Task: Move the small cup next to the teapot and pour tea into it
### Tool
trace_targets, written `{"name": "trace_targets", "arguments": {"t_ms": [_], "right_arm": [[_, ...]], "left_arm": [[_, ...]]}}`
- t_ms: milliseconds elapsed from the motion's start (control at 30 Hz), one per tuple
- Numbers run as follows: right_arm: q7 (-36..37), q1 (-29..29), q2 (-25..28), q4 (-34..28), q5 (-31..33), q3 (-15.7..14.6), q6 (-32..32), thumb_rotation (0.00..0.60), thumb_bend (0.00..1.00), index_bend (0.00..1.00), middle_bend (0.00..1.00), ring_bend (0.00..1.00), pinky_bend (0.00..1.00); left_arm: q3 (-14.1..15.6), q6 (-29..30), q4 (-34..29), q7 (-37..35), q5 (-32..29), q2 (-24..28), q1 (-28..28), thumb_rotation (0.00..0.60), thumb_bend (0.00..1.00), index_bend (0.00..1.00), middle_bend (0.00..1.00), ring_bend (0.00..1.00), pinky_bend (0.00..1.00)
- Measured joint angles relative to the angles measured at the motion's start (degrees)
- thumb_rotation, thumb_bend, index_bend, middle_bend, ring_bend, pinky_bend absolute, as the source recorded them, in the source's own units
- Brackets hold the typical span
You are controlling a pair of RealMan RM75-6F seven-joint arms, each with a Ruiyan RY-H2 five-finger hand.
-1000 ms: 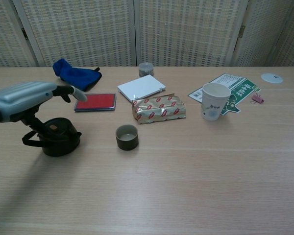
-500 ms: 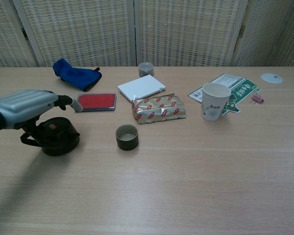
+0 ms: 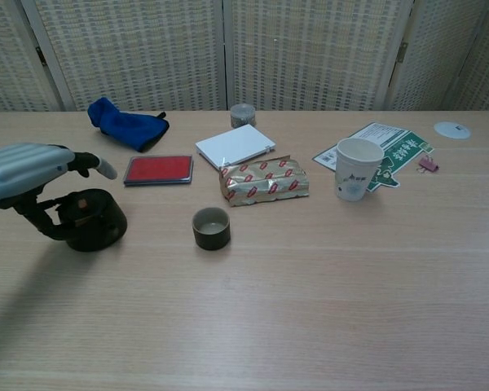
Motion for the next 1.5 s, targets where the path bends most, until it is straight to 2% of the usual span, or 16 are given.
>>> {"name": "trace_targets", "arguments": {"t_ms": [133,300,433,833,1500], "right_arm": [[0.07,-0.26,0.35,-0.14,-0.03,0.51,0.08,0.600,0.20,0.20,0.22,0.15,0.27],[0.17,-0.62,0.81,-0.40,0.05,1.15,0.32,0.600,0.20,0.20,0.22,0.15,0.27],[0.19,-0.85,1.06,-0.68,-0.01,1.54,0.42,0.600,0.20,0.20,0.22,0.15,0.27],[-0.28,-1.53,1.46,-1.46,-0.44,2.01,0.55,0.600,0.20,0.20,0.22,0.15,0.27],[-0.53,-2.56,1.51,-1.76,-0.25,2.60,0.67,0.600,0.20,0.20,0.22,0.15,0.27]], "left_arm": [[1.62,1.32,-1.09,-3.22,4.75,2.38,0.49,0.600,0.18,0.27,0.18,0.21,0.08],[4.17,2.96,-1.50,-7.62,10.41,5.20,1.10,0.600,0.18,0.38,0.29,0.29,0.08],[5.75,3.87,-0.64,-10.39,12.94,6.26,1.53,0.600,0.18,0.41,0.33,0.31,0.08],[6.86,2.94,1.64,-9.62,12.86,6.31,1.94,0.600,0.18,0.45,0.37,0.33,0.08],[7.49,1.85,6.66,-12.30,13.43,4.21,1.93,0.600,0.18,0.50,0.45,0.39,0.07]]}}
